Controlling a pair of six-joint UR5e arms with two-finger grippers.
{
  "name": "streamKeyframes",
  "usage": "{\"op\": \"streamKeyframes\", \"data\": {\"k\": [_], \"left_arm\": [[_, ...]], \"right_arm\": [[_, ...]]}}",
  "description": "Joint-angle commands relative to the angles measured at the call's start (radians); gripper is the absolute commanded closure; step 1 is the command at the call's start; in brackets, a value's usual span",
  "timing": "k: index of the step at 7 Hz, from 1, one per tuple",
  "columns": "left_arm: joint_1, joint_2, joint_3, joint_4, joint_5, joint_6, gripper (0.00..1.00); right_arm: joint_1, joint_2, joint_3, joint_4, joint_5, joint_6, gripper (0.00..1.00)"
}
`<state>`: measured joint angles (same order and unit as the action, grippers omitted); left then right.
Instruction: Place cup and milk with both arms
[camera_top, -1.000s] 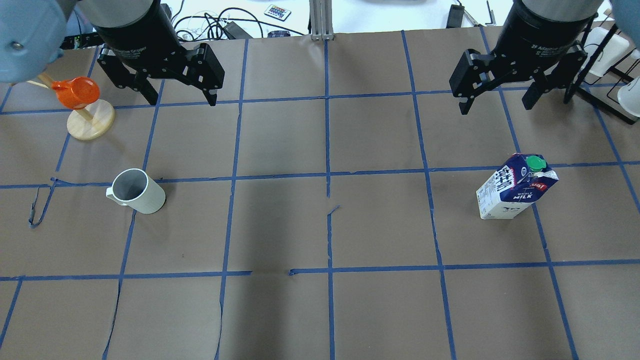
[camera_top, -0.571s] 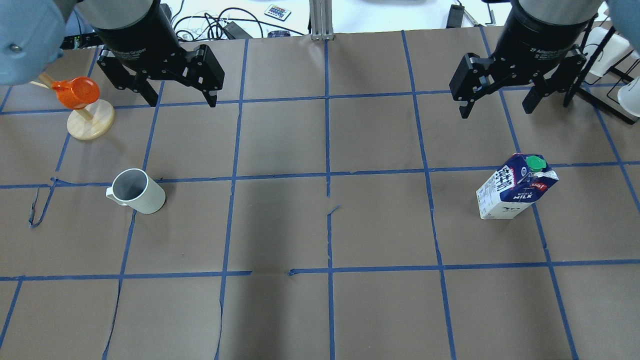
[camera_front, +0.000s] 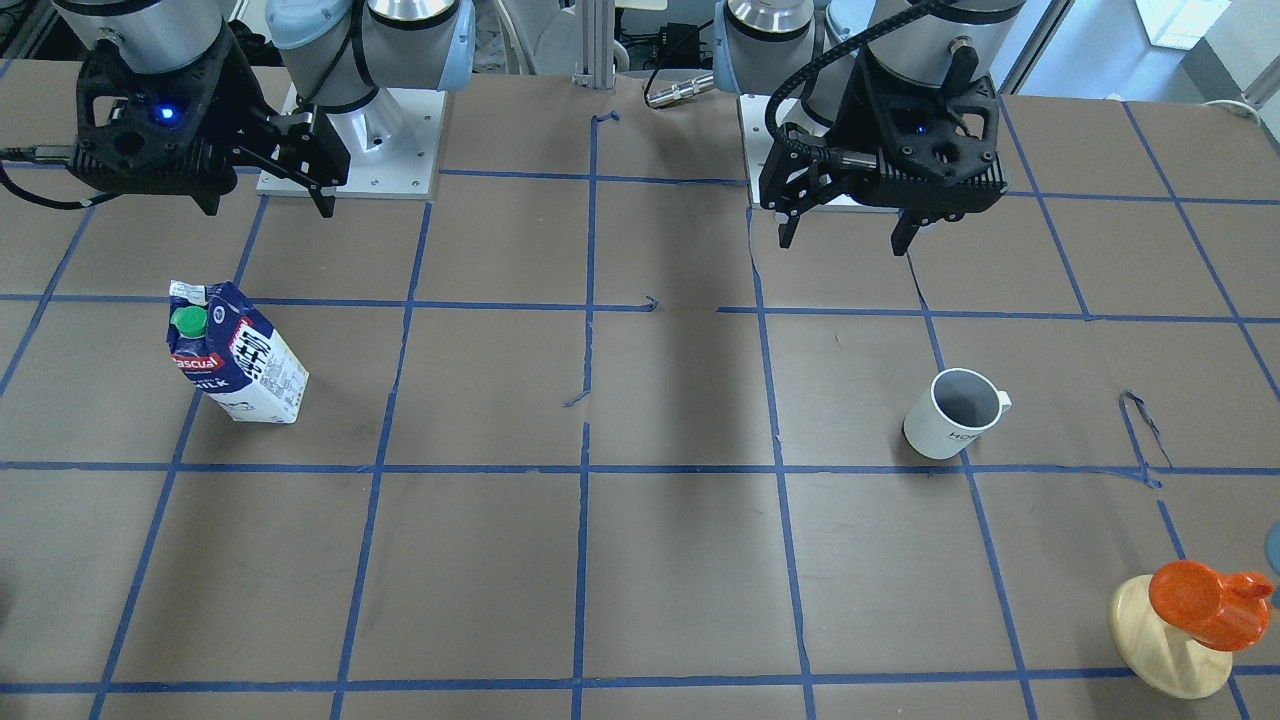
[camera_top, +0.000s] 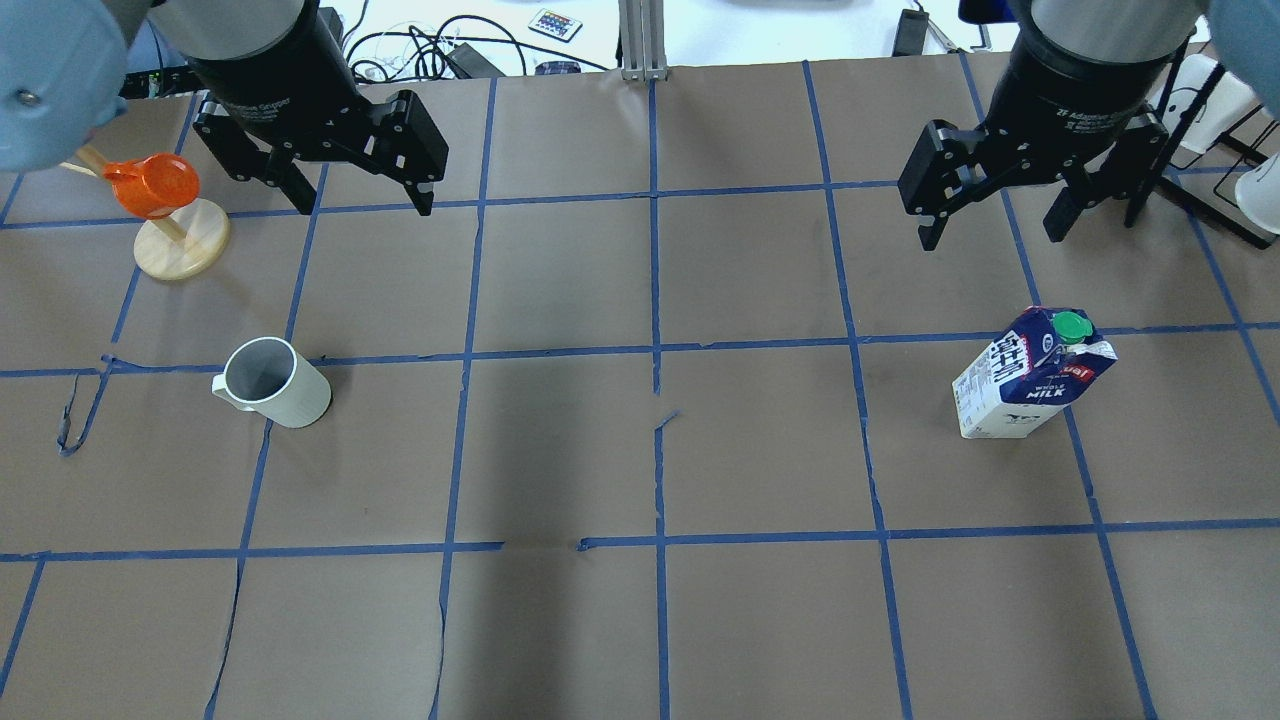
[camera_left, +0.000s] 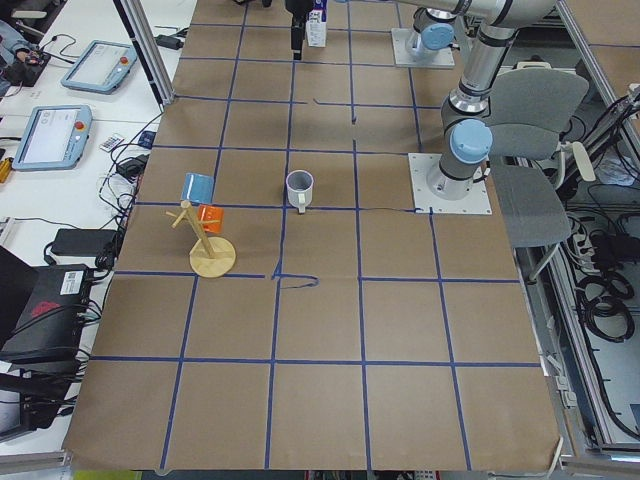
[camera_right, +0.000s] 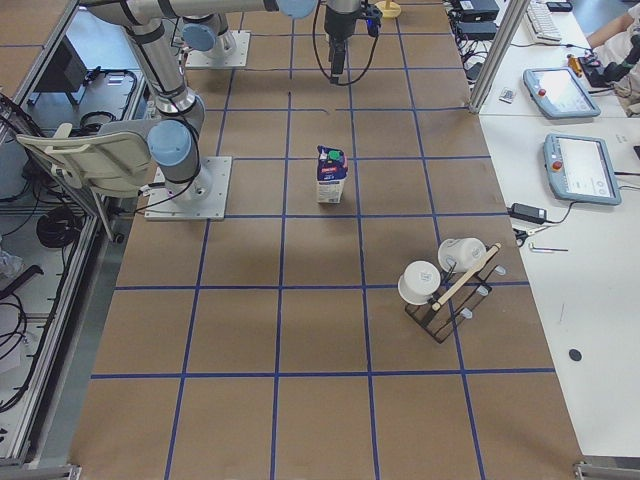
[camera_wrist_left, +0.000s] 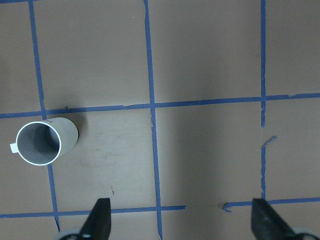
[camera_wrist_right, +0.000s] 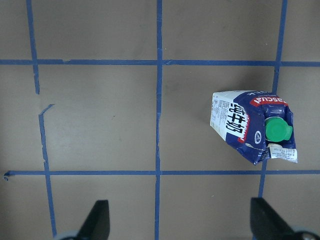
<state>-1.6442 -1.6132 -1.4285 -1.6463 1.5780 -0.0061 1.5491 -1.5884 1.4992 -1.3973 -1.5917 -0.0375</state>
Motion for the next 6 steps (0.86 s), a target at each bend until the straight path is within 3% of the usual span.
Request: {"op": "streamKeyframes", "data": {"k": [1,3,4,6], "left_arm": [[0.003,-0.002,-0.012,-0.006,-0.001,0.069,0.0],[0.004,0.001,-0.023,-0.003,-0.003,0.067,0.0],[0.004,0.001,-0.026,0.005,-0.003,0.072,0.0],[0.015,-0.001,-0.027,0.026,-0.031,0.061,0.0]], "right_arm": [[-0.021,0.004,0.001,0.006,-0.016,-0.01,0.0],[-0.068,0.005,0.001,0.001,-0.019,-0.036,0.0],[-0.131,0.007,0.003,0.003,-0.025,-0.179,0.0],[-0.258,0.017,0.07,-0.029,-0.01,-0.262,0.0]]}}
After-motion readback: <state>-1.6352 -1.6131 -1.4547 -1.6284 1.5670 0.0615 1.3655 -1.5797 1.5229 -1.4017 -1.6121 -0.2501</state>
